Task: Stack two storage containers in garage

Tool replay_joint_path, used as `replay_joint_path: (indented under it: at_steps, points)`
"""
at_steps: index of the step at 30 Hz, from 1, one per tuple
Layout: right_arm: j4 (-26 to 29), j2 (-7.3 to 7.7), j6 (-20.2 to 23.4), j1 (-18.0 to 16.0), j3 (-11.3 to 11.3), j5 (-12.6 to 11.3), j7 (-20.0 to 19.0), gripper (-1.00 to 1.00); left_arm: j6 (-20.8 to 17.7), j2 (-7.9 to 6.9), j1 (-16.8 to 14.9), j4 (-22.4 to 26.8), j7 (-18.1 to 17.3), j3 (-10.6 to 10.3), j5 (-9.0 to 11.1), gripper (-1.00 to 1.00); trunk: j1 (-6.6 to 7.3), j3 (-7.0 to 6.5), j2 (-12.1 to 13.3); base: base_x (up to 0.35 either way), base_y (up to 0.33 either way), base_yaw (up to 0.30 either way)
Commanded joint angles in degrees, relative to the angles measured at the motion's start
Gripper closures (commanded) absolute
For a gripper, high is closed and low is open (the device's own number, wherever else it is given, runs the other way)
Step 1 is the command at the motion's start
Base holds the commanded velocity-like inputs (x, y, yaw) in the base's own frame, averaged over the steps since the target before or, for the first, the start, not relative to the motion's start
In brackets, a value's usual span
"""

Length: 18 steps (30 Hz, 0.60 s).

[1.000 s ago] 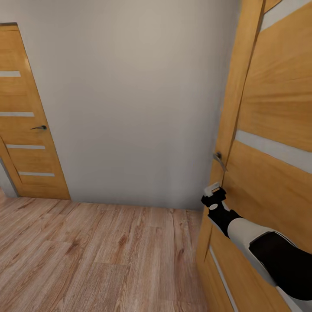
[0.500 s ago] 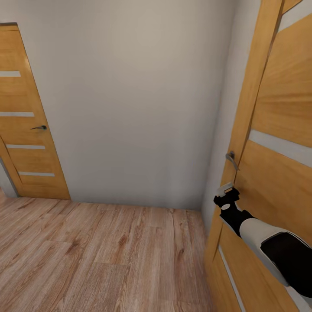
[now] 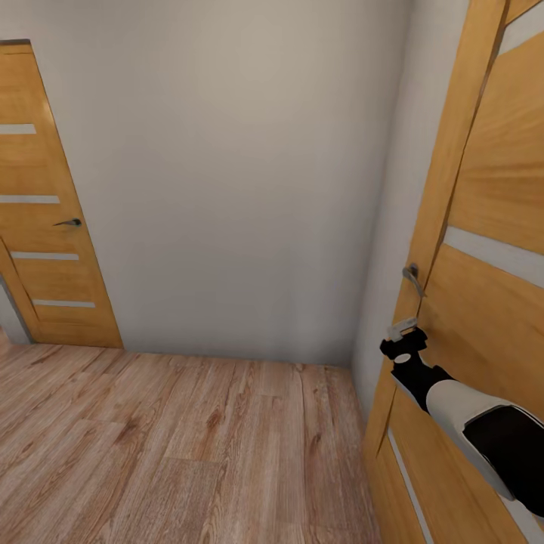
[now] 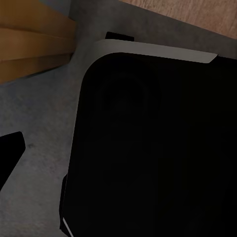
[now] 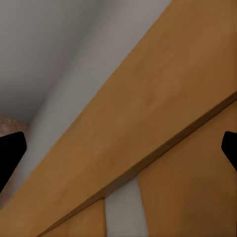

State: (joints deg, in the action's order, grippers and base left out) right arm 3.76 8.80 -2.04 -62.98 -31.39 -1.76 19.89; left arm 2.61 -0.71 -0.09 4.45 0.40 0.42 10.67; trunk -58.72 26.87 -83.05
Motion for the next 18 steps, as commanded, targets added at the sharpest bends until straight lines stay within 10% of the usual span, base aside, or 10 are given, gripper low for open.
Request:
replay_joint_path:
  at_steps: [1,18]
  points:
    - [-1.3,1.84,-0.21,-0.04,1.72,-1.13,0.25,-1.0,0.11,0.0,0.01,0.04,0.04,0.02,0.31,-1.0,0.0,0.05,-0.02,0.0,0.0,0.0]
    - [-1.23,1.72,-0.14,-0.02,1.29,-2.13,0.14,-1.0,0.11,0.0,0.01,0.04,0.04,0.02,0.31,-1.0,0.0,0.05,-0.02,0.0,0.0,0.0]
